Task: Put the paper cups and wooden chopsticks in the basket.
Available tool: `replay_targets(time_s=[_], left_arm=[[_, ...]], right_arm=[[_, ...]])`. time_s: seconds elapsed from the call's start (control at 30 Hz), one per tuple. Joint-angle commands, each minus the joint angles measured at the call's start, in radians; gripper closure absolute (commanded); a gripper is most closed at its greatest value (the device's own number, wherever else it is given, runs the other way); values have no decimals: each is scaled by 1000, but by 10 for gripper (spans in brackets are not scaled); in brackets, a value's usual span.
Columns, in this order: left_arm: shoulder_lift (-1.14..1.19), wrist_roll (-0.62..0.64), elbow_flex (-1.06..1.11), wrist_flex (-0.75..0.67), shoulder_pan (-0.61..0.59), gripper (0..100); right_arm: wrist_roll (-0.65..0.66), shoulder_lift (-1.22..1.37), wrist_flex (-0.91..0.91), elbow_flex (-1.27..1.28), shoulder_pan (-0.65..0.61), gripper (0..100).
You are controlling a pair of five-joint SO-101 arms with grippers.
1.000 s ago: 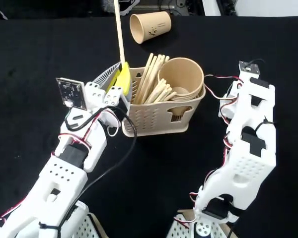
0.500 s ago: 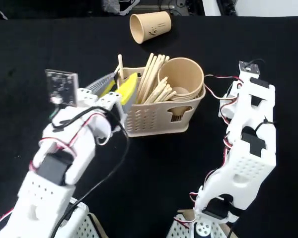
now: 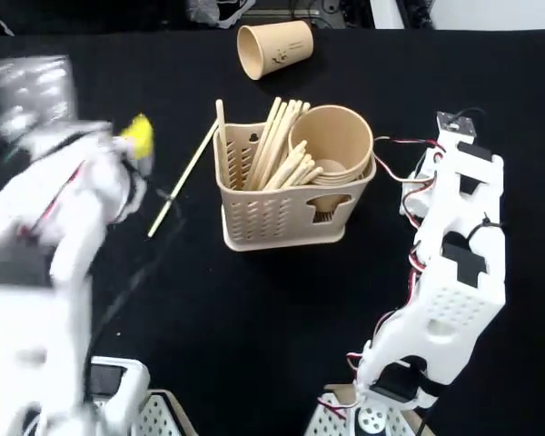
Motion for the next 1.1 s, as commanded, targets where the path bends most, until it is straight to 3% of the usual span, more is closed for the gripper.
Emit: replay_targets(time_s=[0.0, 0.4, 0.6, 0.83, 0.97, 1.07], left_arm=[[256, -103, -50, 43, -5, 829], [836, -133, -252, 14, 31, 829], [1048, -133, -418, 21, -19, 830], [1100, -144, -447, 23, -10, 841], [1103, -212, -447, 23, -10, 964], [1105, -213, -437, 23, -7, 963]], right_arm=[[8, -22, -5, 2, 0, 986], [8, -22, -5, 2, 0, 986], [8, -22, -5, 2, 0, 986], [8, -22, -5, 2, 0, 986], [8, -22, -5, 2, 0, 986], [8, -22, -5, 1, 0, 986]])
